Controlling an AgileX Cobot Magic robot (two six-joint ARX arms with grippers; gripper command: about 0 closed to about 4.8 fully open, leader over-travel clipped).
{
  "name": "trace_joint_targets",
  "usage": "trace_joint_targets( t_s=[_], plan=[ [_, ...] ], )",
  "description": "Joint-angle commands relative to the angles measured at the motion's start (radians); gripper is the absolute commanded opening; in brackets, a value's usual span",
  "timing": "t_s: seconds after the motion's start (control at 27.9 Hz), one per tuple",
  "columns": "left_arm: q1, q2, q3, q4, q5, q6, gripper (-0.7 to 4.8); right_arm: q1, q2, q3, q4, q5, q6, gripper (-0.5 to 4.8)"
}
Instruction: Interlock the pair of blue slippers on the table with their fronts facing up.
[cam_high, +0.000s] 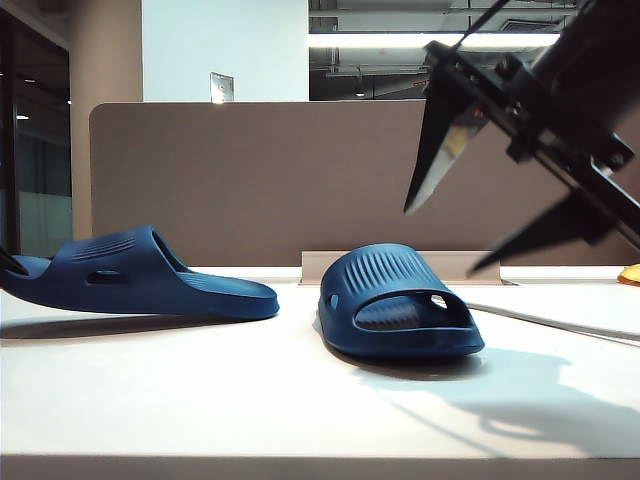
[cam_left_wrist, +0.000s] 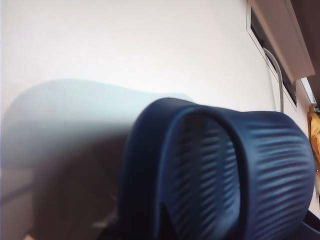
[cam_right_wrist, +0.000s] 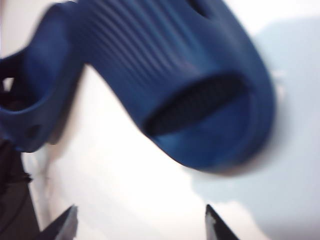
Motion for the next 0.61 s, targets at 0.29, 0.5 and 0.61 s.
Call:
trace_joint_targets(
  t_s=[0.29,0.5,0.61],
  plan=[
    [-0.008,-0.005,0.002,0.025,0.011,-0.006,-0.06,0.056,0.0,-0.04,0.067,0.159,0.112,3.29],
    [-0.013,-0.005,0.002,0.027,0.013,-0.006,-0.06,0.056,0.025,-0.041,0.085,0.181,0.155,3.29],
    [-0.013,-0.005,0.002,0.027,0.012,-0.006,-0.06,0.062,0.04,-0.042,0.09,0.189,0.175,3.28]
  ],
)
